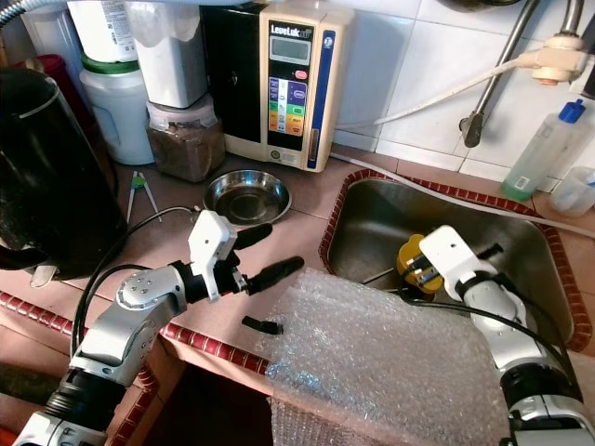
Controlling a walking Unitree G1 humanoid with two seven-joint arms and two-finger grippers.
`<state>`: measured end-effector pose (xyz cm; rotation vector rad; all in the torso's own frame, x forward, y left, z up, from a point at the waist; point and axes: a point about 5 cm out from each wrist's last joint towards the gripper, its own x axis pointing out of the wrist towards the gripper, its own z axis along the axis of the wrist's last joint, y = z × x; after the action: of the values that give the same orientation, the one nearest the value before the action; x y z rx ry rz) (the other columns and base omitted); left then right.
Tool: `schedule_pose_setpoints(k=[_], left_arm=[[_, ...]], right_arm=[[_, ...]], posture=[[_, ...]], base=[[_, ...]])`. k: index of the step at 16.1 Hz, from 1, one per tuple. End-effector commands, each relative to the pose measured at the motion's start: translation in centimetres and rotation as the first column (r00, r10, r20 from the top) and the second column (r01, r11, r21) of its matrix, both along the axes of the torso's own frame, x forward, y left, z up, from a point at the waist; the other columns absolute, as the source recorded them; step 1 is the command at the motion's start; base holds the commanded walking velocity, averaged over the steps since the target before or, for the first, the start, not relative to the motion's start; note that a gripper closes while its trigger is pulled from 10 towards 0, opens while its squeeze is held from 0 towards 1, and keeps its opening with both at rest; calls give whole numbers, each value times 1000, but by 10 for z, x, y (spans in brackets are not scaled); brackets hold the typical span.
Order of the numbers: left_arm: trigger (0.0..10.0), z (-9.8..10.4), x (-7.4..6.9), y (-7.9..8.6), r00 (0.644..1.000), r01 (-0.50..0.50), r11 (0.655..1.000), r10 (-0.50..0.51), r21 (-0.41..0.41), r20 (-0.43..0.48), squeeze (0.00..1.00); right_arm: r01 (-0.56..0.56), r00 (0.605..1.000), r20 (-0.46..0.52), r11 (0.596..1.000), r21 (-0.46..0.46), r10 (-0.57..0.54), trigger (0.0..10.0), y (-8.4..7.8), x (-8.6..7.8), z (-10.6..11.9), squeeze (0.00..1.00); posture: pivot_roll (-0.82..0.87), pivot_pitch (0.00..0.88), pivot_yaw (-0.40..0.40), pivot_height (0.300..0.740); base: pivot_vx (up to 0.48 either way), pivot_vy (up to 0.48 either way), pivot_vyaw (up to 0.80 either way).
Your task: Kitchen organization
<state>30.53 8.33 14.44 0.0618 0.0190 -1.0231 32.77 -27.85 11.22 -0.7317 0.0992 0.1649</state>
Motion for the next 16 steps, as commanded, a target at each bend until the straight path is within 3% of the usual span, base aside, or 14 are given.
schedule_pose_setpoints(k=[1,2,3,5,6,8,9,14,16], left_arm=[[10000,6,-2,-6,998,40,999,-40,20,38,1000],[10000,5,-4,-7,998,56,998,-57,33,38,1000],[10000,3,-8,-8,995,95,994,-97,54,35,1000],[10000,1,-10,-9,992,121,990,-123,77,30,1000],[10000,1,-10,-9,992,121,989,-124,83,34,1000],[10000,2,-9,-9,992,119,990,-121,73,32,1000],[10000,2,-9,-9,992,117,991,-120,71,32,1000],[10000,3,-6,-13,993,106,992,-109,64,44,1000],[10000,6,2,-12,996,10,999,-13,39,87,1000]], right_arm=[[1,1000,-2,1000,13,-1,10000,1,1,0,0],[9,1000,-27,1000,18,-9,10000,2,0,-5,0],[17,998,-63,1000,19,-15,10000,3,-2,-13,451],[31,997,-71,999,32,-29,10000,2,-3,-15,443],[28,996,-85,997,76,-22,10000,2,-3,-16,1000],[5,993,-119,993,121,10,10000,3,-4,-17,1000],[57,976,-216,958,282,6,10000,4,-4,-24,1000],[26,987,-163,980,195,7,10000,2,-1,-13,1000],[42,997,-76,973,229,-25,10000,1,1,-2,1000]], posture=[[86,0,-28,740],[86,0,-27,740],[86,0,-26,740],[86,0,-26,740],[84,0,-21,740],[80,0,-18,740],[74,0,-16,740],[55,0,-15,740],[55,0,-15,740]], base=[[0,0,0],[0,0,0],[0,0,0],[0,0,0],[0,0,0],[0,0,0],[0,0,0],[0,0,0],[0,0,0]])
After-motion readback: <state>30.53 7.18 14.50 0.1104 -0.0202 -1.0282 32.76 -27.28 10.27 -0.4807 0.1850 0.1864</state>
